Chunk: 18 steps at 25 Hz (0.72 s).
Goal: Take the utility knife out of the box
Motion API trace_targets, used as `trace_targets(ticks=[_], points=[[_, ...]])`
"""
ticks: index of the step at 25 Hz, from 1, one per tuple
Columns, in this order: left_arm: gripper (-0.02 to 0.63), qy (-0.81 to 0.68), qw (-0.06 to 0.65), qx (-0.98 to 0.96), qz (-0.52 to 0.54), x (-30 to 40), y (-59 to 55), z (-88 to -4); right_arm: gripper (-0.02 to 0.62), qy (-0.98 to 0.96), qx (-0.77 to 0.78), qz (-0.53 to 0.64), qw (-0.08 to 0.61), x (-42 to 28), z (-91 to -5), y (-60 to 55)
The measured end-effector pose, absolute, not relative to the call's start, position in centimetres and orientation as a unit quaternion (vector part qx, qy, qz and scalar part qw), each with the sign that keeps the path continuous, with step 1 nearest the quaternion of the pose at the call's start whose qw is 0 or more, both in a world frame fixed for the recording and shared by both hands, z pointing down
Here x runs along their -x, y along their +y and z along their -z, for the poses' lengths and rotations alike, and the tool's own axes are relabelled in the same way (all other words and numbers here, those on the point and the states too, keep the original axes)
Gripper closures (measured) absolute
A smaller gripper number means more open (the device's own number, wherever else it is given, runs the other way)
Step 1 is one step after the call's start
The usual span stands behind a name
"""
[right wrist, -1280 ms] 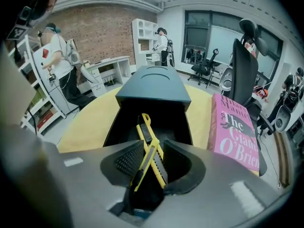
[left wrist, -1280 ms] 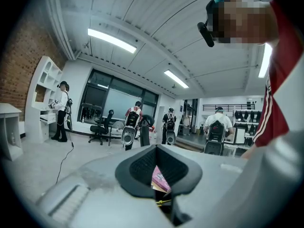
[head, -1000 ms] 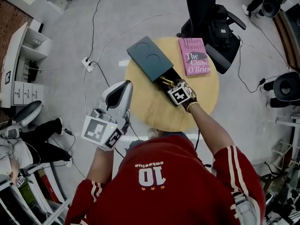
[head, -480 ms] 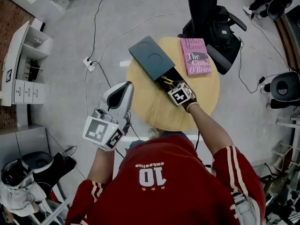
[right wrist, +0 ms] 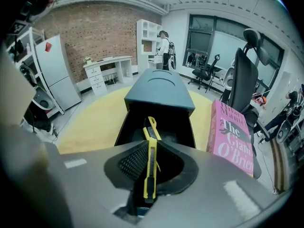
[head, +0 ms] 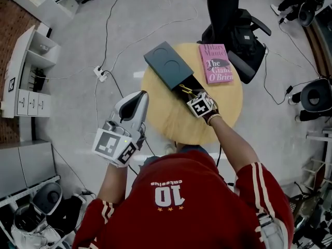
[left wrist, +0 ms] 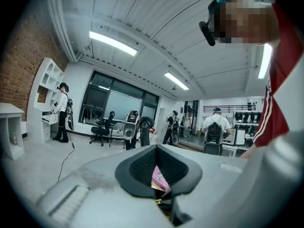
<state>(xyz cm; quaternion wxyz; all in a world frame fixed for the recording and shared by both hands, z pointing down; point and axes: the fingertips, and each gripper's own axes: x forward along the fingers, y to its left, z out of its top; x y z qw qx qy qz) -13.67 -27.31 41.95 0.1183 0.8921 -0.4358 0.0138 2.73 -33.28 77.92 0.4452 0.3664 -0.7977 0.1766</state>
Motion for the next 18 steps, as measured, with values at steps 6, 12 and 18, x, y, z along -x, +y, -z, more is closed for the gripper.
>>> trace_targets(ticks=[6,12,18], points=[[0.603,-0.434,0.102,-0.895,-0.011,13.9,-25.7,-41.1,0.545,-0.807,-0.391,-0.158,0.413,-3.0,-74.8,-33.1],[0.603,-0.423,0.088,-0.902,-0.003,13.9,-24.0,-40.4,0.545,-0.811,-0.425,-0.132,0.380,-3.7,-70.2,-32.2],[0.603,-0.422,0.079,-0.903,0.012,14.0,-22.8,-39.5,0.545,-0.823,-0.449,-0.100,0.333,-3.4,-64.5,-30.8]])
